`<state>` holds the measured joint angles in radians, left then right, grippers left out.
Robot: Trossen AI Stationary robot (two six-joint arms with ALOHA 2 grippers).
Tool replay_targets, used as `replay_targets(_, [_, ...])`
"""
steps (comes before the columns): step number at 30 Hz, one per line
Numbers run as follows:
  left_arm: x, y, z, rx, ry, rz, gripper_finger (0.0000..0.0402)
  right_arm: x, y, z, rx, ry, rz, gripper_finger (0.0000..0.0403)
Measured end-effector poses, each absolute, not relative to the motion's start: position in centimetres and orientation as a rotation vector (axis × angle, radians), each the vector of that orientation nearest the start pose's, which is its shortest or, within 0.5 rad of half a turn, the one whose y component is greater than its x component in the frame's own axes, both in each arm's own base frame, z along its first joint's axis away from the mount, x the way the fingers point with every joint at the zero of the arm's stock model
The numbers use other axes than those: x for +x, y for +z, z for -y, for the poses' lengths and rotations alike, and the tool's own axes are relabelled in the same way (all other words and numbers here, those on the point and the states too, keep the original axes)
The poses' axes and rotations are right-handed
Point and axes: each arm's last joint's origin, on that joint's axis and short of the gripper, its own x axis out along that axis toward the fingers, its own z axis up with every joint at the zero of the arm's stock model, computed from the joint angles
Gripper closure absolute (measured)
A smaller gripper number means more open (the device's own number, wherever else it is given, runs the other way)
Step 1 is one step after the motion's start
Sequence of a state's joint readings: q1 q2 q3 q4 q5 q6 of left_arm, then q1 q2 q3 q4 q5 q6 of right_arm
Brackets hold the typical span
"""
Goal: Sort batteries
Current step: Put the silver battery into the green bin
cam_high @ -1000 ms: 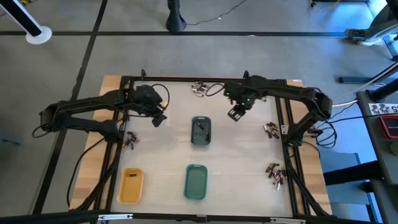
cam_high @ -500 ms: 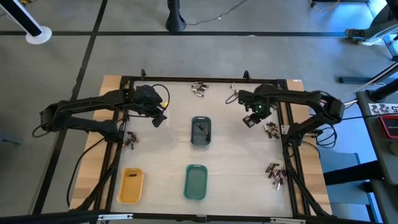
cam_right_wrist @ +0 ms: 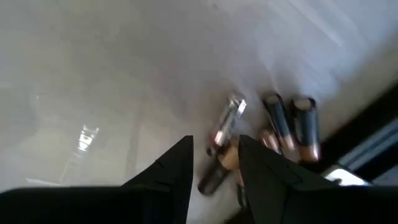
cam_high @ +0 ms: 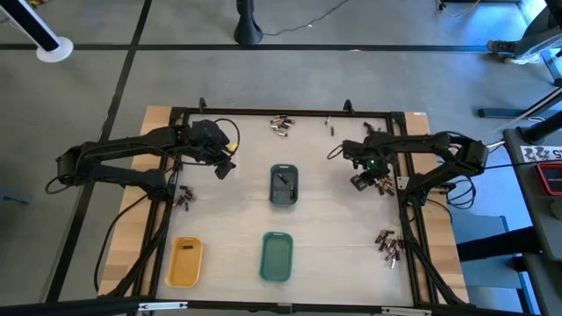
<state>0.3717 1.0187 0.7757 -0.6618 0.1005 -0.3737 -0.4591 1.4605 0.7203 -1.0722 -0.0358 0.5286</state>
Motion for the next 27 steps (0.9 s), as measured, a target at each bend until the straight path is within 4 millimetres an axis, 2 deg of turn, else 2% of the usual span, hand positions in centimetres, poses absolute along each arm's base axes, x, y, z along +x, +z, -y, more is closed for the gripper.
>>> replay_targets(11, [18.1, 25.2, -6.8, -0.570, 0.422, -0.826, 0.0218, 15.6, 12.9, 7.9, 0.879, -0.735, -1.663, 0.0276])
replay_targets(14, [18.1, 25.2, -6.8, -0.575, 0.424, -0.824, 0.0218, 15.7, 12.8, 7.9, 0.874, -0.720, -1.657, 0.0297])
replay_targets(20, [18.3, 25.3, -6.8, -0.572, 0.421, -0.801, 0.0218, 16.1, 13.0, 8.0, 0.874, -0.694, -1.639, 0.0385])
replay_targets(24, [18.3, 25.3, -6.8, -0.572, 0.422, -0.801, 0.0218, 16.6, 13.5, 8.2, 0.861, -0.687, -1.627, 0.0372])
replay_targets(27, [18.3, 25.3, -6.8, -0.572, 0.422, -0.801, 0.0218, 17.1, 13.9, 8.5, 0.841, -0.673, -1.607, 0.0378])
